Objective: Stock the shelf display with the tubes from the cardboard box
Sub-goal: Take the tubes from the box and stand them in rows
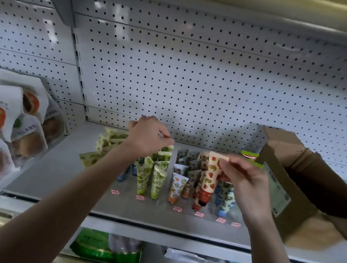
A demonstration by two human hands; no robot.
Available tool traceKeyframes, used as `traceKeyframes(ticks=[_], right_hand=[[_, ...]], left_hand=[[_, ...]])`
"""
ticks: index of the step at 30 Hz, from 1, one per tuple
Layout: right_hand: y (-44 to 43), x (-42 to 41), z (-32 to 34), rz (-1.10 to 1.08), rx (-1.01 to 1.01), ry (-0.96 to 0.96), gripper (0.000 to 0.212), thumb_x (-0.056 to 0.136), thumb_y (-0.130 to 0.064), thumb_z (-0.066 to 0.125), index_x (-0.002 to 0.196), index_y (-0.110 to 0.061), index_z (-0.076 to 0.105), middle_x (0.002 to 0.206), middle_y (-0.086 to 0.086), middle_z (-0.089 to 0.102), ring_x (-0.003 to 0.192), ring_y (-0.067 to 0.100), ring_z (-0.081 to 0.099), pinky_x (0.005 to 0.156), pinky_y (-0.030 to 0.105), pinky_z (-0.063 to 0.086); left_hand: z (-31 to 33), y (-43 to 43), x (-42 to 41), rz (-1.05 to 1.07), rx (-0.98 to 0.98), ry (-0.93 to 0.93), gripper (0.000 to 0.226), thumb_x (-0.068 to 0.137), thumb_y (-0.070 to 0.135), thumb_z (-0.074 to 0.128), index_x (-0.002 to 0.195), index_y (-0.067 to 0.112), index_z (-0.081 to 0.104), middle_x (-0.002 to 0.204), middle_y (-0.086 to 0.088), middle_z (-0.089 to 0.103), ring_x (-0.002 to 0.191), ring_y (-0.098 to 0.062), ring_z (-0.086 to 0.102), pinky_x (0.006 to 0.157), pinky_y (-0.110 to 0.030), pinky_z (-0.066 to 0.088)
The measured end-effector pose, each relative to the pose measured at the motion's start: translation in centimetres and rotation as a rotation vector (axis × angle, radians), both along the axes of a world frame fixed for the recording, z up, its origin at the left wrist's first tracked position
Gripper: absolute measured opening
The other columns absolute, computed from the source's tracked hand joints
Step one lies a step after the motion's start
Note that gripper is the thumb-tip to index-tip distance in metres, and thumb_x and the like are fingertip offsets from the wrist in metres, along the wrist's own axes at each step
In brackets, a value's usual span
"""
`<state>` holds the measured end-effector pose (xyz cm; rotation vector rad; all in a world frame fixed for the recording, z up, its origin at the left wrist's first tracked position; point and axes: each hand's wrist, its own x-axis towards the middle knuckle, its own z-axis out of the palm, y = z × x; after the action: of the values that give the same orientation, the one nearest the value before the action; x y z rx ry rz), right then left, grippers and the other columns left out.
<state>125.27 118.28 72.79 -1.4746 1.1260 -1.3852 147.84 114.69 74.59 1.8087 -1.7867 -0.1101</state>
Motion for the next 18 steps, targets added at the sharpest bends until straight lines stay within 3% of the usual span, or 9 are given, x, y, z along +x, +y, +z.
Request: traceKeyframes(ticks=[2, 4, 7, 11, 18], right_hand=[[0.0, -1.4, 0.0, -0.021, -0.016, 0.012, 0.013, 0.084, -0.003, 0.064, 0.077, -0.012, 0.071, 0.075, 0.029, 0.059, 0.067, 0.022, 0.052, 0.069, 0.037, 0.048], [0.1, -2.6, 0.0, -0.032, -0.017, -0.003, 0.010, 0.084, -0.002, 0.063, 0.079, -0.008, 0.070, 0.073, 0.021, 0.062, 0.067, 0.021, 0.054, 0.068, 0.033, 0.049], [0.1, -3.9, 0.0, -0.039, -0.024, -0.026, 0.010, 0.084, 0.002, 0.061, 0.081, -0.005, 0.068, 0.066, -0.004, 0.067, 0.062, 0.005, 0.059, 0.062, 0.020, 0.051], [-0.3, -5.9, -0.4, -0.080, -0.031, -0.014, 0.007, 0.084, -0.001, 0.063, 0.086, -0.003, 0.070, 0.068, -0.004, 0.068, 0.062, 0.002, 0.059, 0.060, 0.015, 0.048], [-0.2, -7.9, -0.7, -0.088, -0.021, -0.006, 0.014, 0.085, -0.004, 0.063, 0.079, -0.014, 0.071, 0.071, 0.000, 0.068, 0.065, 0.009, 0.057, 0.061, 0.024, 0.047]], left_hand=[[0.0, -0.6, -2.0, -0.062, -0.005, 0.030, 0.016, 0.084, 0.039, 0.063, 0.089, 0.026, 0.072, 0.102, 0.006, 0.063, 0.109, -0.018, 0.048, 0.087, -0.031, 0.019], [-0.3, -1.3, -3.8, -0.112, 0.002, 0.043, 0.016, 0.084, 0.039, 0.063, 0.090, 0.027, 0.072, 0.102, 0.007, 0.063, 0.109, -0.017, 0.049, 0.088, -0.032, 0.021], [-0.9, -2.2, -6.1, -0.169, 0.022, 0.055, 0.016, 0.084, 0.039, 0.063, 0.092, 0.028, 0.071, 0.108, 0.009, 0.063, 0.114, -0.017, 0.048, 0.093, -0.034, 0.020], [-1.2, -3.6, -9.2, -0.204, 0.060, 0.029, 0.020, 0.084, 0.041, 0.063, 0.095, 0.026, 0.071, 0.109, 0.011, 0.063, 0.117, -0.016, 0.043, 0.090, -0.032, 0.018], [-2.4, -6.3, -12.4, -0.148, 0.176, -0.174, 0.023, 0.082, 0.045, 0.064, 0.090, 0.026, 0.072, 0.112, 0.002, 0.056, 0.119, -0.023, 0.040, 0.095, -0.039, 0.024]])
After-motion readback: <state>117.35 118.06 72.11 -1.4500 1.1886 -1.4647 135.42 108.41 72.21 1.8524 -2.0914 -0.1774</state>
